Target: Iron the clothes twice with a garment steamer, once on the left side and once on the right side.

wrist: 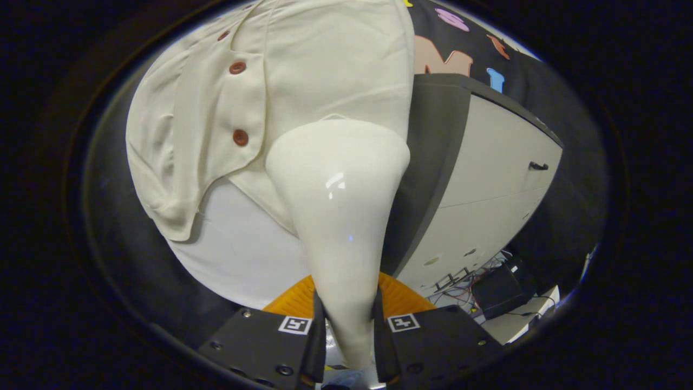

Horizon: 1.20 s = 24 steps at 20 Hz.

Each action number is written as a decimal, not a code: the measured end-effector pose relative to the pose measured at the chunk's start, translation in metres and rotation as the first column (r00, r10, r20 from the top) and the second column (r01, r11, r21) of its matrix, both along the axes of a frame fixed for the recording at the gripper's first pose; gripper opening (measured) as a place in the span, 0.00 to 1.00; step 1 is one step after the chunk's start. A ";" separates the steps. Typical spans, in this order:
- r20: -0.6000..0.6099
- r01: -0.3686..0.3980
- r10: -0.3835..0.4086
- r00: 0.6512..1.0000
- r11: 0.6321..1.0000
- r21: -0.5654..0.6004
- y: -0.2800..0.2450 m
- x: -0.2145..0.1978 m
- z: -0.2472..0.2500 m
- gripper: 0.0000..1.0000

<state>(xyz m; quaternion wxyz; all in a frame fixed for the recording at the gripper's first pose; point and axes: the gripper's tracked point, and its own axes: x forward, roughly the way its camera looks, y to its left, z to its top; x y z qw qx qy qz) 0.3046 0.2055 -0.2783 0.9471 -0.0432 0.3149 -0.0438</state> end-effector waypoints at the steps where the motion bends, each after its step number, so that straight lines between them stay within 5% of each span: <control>1: -0.004 0.000 0.000 1.000 1.000 -0.003 -0.002 -0.003 -0.001 0.37; 12: 0.060 -0.026 0.026 0.998 1.000 -0.008 0.004 -0.048 0.050 0.37; 24: 0.244 -0.079 0.077 0.967 0.997 0.000 0.019 -0.082 0.184 0.36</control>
